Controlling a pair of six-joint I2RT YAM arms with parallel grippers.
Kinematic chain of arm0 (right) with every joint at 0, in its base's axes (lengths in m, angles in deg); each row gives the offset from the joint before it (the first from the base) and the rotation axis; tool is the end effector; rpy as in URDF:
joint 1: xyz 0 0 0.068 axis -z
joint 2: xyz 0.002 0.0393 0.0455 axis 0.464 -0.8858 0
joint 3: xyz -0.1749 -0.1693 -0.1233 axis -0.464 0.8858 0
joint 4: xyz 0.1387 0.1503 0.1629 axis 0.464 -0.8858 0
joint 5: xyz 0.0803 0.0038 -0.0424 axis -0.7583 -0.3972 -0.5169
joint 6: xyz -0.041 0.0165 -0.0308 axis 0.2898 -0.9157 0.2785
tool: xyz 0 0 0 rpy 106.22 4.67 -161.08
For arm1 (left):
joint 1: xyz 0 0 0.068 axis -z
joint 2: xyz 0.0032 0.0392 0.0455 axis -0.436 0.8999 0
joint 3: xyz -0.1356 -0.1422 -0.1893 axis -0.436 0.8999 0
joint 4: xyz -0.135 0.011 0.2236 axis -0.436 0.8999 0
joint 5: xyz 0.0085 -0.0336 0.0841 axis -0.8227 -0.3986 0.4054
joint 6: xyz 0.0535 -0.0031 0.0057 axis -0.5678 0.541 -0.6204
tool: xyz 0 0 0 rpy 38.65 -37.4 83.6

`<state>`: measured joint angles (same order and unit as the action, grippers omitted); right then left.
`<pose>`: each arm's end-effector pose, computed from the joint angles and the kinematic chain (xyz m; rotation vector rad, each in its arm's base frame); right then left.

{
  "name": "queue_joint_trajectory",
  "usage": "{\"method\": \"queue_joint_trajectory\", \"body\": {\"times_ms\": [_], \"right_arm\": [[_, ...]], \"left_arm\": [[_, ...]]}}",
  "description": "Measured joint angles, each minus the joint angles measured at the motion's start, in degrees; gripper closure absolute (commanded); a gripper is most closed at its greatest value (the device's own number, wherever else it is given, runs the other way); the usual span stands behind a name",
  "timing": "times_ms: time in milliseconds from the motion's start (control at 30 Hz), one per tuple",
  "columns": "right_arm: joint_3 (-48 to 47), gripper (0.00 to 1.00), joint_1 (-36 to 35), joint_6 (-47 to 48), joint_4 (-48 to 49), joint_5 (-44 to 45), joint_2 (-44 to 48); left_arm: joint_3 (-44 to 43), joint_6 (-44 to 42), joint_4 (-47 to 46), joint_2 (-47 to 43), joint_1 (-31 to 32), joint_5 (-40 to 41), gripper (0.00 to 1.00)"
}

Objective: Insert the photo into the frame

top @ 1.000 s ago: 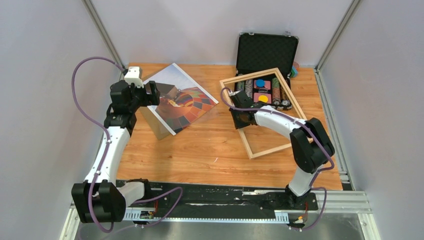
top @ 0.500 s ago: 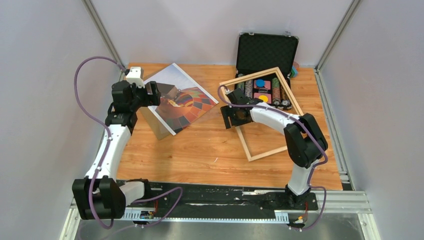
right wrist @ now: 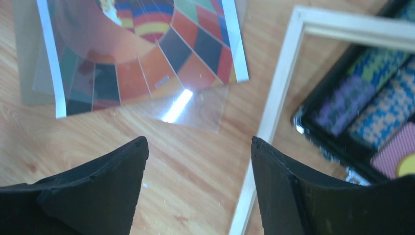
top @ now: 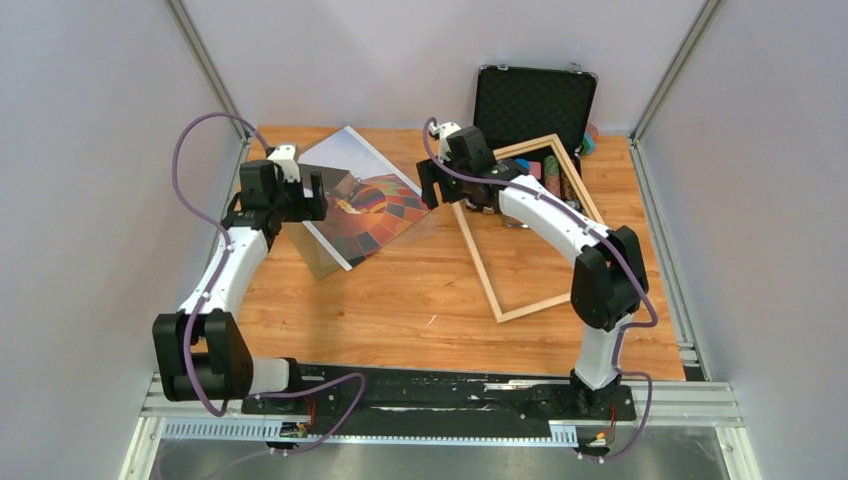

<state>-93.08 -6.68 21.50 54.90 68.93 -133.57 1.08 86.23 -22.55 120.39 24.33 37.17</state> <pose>0.3478 0.2390 0.2898 -0.5960 2.3041 0.3866 0.2932 0.0014 0.2917 -0.0068 2.1417 -0.2176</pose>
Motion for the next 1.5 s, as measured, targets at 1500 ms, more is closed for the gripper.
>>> {"method": "queue_joint_trajectory", "body": {"times_ms": [1500], "right_arm": [[-42.18,0.25,8.96,-0.46,7.15,-24.28,-44.26]], "left_arm": [[-2.4,9.44,8.63,22.27,-0.09,-6.95,0.0]]}}
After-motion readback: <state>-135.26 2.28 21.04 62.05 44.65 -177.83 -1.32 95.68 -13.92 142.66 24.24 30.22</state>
